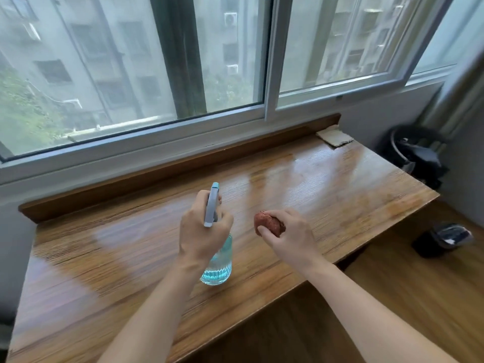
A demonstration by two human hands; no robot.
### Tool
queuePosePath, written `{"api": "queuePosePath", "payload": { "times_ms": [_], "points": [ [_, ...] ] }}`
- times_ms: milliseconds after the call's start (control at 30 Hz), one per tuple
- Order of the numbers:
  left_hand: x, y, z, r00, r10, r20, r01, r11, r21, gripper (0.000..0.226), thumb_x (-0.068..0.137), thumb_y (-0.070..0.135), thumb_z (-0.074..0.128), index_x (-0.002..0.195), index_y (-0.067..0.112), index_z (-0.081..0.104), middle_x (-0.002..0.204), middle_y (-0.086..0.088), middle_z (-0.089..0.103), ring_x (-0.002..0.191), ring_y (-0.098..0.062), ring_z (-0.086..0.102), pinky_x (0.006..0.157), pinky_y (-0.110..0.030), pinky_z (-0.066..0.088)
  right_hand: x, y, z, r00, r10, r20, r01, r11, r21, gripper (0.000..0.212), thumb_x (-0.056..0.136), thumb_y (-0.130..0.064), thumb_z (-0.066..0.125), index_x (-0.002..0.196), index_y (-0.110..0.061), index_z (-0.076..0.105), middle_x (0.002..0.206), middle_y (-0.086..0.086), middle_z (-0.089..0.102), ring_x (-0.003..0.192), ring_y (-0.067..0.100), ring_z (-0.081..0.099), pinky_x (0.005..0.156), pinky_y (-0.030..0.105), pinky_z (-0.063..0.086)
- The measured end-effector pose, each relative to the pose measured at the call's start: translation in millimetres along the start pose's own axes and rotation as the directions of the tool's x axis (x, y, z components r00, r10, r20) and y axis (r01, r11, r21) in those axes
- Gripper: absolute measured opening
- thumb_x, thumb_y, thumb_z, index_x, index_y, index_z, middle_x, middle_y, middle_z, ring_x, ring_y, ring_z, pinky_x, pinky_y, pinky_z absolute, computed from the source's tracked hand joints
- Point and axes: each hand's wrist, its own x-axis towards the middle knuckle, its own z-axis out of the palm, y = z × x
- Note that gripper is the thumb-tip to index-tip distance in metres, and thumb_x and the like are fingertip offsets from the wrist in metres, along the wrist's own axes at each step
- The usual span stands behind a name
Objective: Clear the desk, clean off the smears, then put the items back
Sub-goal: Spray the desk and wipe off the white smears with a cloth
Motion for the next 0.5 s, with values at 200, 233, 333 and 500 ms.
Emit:
{"api": "queuePosePath", "payload": {
  "times_ms": [200,233,333,500],
  "points": [
    [14.6,25.8,49.1,0.998,0.05,0.042,-0.048,0.997,-0.054,0.026,0.083,0.011,0.08,0.098,0.022,0.061,0.073,0.008,0.055,0.062,-0.013,0.056,0.051,-0.021,0.05,6.0,25.1,-25.5,0.999,0.006,-0.042,-0.008,0.999,-0.05,0.049,0.081,-0.065,0.057,0.121,-0.038,0.067,0.109,-0.015,0.062,0.103,0.011,0.058,0.094,0.044,0.053],
    [17.9,29.5,56.7,0.998,0.055,0.039,-0.052,0.997,-0.063,0.027,0.083,0.011,0.08,0.098,0.023,0.061,0.073,0.009,0.055,0.063,-0.014,0.057,0.052,-0.023,0.051,6.9,29.7,-29.3,0.999,0.014,-0.045,-0.017,0.998,-0.056,0.051,0.081,-0.066,0.055,0.122,-0.038,0.066,0.11,-0.015,0.062,0.103,0.011,0.058,0.095,0.044,0.052],
    [29.8,38.6,80.7,0.999,0.046,0.03,-0.043,0.995,-0.09,0.028,0.082,0.008,0.079,0.095,0.024,0.06,0.072,0.009,0.056,0.064,-0.016,0.058,0.051,-0.029,0.053,13.3,47.4,-41.5,0.996,0.052,-0.067,-0.055,0.997,-0.045,0.052,0.081,-0.067,0.055,0.124,-0.038,0.066,0.109,-0.014,0.061,0.102,0.011,0.058,0.094,0.043,0.054],
    [58.8,47.4,125.2,0.998,0.064,0.016,-0.062,0.992,-0.112,0.025,0.082,0.008,0.079,0.096,0.019,0.061,0.074,0.003,0.061,0.056,-0.017,0.056,0.05,-0.04,0.054,47.9,81.8,-57.0,0.998,0.049,-0.03,-0.052,0.993,-0.106,0.049,0.085,-0.063,0.058,0.129,-0.041,0.062,0.109,-0.016,0.057,0.104,0.011,0.054,0.095,0.042,0.052]
  ]
}}
